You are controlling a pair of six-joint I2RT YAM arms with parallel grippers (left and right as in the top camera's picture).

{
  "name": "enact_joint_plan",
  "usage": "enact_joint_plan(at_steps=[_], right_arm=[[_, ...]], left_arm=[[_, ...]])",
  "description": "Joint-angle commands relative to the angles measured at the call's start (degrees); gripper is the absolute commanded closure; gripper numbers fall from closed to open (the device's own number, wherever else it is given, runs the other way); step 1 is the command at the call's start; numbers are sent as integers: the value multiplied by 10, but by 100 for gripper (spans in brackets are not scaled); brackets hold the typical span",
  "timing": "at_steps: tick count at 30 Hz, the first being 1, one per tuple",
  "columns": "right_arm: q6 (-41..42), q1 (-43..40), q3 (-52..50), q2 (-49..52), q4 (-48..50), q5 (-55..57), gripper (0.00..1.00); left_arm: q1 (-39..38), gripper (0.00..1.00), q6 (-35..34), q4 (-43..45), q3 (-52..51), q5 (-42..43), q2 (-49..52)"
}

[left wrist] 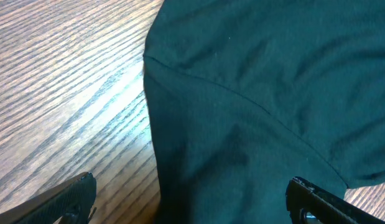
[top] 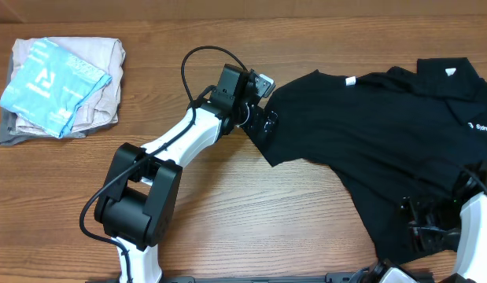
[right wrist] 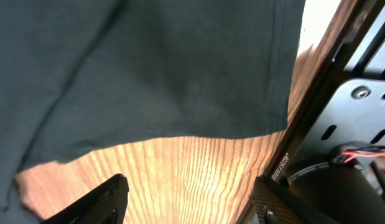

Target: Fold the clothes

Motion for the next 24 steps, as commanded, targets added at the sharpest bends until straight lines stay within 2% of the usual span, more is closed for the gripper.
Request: enact_joint_plan(at_steps=[1,9,12,15,18,22,24], right_arm=[[44,2,-20,-3,11,13,32],[120,2,-61,-3,57,22,32],[124,2,-91,-3,99,23,31],[124,2,-126,-3,146,23,23],[124,2,-151,-3,189,23,23],[124,2,-170,-3,226,30,25],[124,2,-174,-3,235,41,34]], left_arm=[[-3,0,11,3,12,-3,2],[-3,0,11,9,12,-3,2],[-3,0,11,10,12,-3,2],[-3,0,11,6,12,-3,2],[-3,0,11,4,12,-3,2],[-3,0,11,0,12,-3,2],[-3,0,11,-2,12,-3,2]])
